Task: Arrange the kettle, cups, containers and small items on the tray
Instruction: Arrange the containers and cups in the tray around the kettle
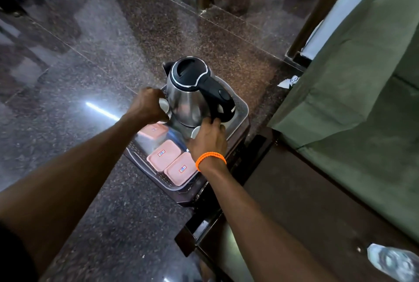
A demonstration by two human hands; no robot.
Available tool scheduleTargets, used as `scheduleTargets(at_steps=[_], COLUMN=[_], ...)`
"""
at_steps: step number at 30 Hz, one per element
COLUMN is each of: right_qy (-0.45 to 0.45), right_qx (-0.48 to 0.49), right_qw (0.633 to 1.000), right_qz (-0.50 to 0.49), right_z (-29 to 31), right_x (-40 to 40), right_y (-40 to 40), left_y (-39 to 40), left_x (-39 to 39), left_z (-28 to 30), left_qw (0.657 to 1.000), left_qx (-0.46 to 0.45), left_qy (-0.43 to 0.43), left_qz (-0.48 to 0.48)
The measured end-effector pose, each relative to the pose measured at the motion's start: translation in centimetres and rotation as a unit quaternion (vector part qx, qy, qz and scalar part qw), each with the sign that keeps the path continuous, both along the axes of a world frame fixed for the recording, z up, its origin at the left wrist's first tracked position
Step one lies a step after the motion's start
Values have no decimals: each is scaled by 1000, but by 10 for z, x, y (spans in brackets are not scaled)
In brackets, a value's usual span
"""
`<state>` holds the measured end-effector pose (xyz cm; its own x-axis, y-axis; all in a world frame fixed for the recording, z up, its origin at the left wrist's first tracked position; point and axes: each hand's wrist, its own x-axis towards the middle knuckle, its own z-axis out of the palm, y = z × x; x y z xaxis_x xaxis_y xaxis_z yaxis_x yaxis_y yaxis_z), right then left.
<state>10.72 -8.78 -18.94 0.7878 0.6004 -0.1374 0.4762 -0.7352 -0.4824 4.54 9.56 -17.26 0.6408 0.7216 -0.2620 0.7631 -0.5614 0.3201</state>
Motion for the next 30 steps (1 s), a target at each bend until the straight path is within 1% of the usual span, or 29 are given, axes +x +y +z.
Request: scheduleTargets(at_steps=[7, 13, 15, 17, 19, 24, 27, 30], right_qy=[-2, 1, 3, 5, 7, 9, 6, -2], right_qx=[-1, -9, -8, -10, -12, -8, -9, -12], right_qw=[1000, 999, 999, 999, 999, 999, 999, 999], right_qz=[19, 34, 37, 39, 42, 44, 45, 43], right_z=[-9, -11, -11, -12, -12, -14, -15, -16], right_x=[2, 5, 5, 6, 6, 6, 6, 5], right_y=[-4, -7, -9, -10, -11, -12, -11, -11], left_y=[-7, -21, -32, -40, -43, -33, -34, -39], left_x=[-3, -18, -26, -35, -44, -58, -61, -68], left_z=[-11, -18, -20, -22, -23, -22, -21, -24], left_qw=[1000, 998, 997, 995, 993, 986, 984, 989], left_qx=[-5, 8, 33, 45, 30, -14, -29, -25], left_qy=[12, -47, -36, -1, 35, 65, 55, 30], left_qz=[-7, 42, 66, 93, 106, 152, 167, 141])
